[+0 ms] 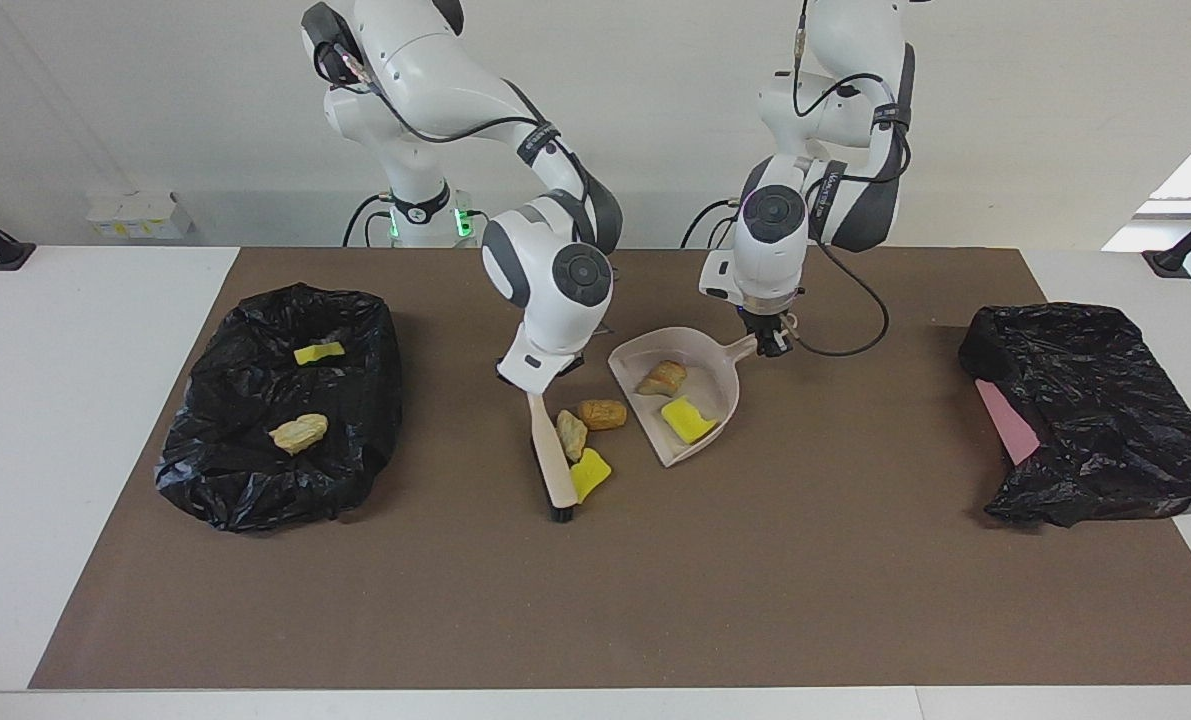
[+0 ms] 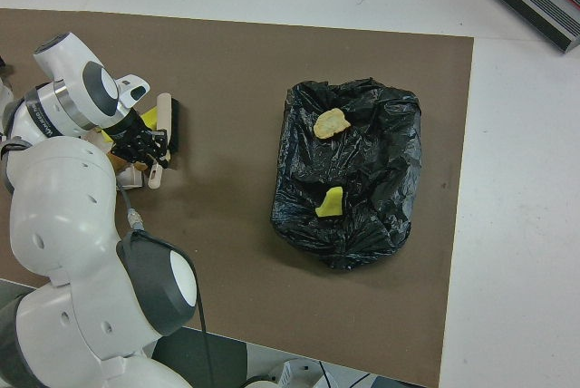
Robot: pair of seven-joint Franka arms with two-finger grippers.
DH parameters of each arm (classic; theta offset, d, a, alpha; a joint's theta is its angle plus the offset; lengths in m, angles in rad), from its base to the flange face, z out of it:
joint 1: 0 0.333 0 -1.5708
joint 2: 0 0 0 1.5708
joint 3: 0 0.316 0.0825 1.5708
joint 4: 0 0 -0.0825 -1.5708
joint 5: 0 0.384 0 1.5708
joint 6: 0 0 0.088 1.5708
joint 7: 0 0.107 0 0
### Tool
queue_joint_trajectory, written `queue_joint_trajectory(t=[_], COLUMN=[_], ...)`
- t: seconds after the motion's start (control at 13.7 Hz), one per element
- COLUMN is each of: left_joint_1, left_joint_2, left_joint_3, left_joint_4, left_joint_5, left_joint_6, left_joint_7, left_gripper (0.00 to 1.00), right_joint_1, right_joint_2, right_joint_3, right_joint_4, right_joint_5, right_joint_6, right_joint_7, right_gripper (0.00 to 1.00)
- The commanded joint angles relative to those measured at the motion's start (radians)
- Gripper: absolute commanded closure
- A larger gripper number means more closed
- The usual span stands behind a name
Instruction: Sweep and dump trash in bin
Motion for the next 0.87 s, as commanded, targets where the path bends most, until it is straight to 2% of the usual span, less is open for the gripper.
queue_joint_trajectory(t=[0.0,0.29,0.58,0.8], left_joint_1=[-0.003,-0.006,0.012,0.083], left_joint_2=[-0.030,-0.005,0.007,0.021], left_joint_3=[0.001,0.001,0.001,0.001], left_joint_4=[-0.036,-0.043,-0.031,-0.031], left_joint_5=[-0.014,-0.047,-0.051,-0.160], left_joint_6=[0.033,0.108,0.122,0.170], left_joint_7=[-0.013,-0.025,0.030,0.164], left_gripper=[1.00,1.00,1.00,1.00], right_joint_1=[0.055,0.098,0.096,0.095], right_joint_2=[-0.040,-0.046,-0.078,-0.138], right_joint_3=[-0.001,0.001,0.013,0.013], right_joint_4=[-0.014,-0.001,-0.001,-0.003], right_joint_5=[0.079,0.133,0.167,0.177], right_joint_6=[-0.028,-0.033,-0.032,-0.033], right_joint_7=[0.015,0.064,0.114,0.120], right_gripper=[1.00,1.00,1.00,1.00])
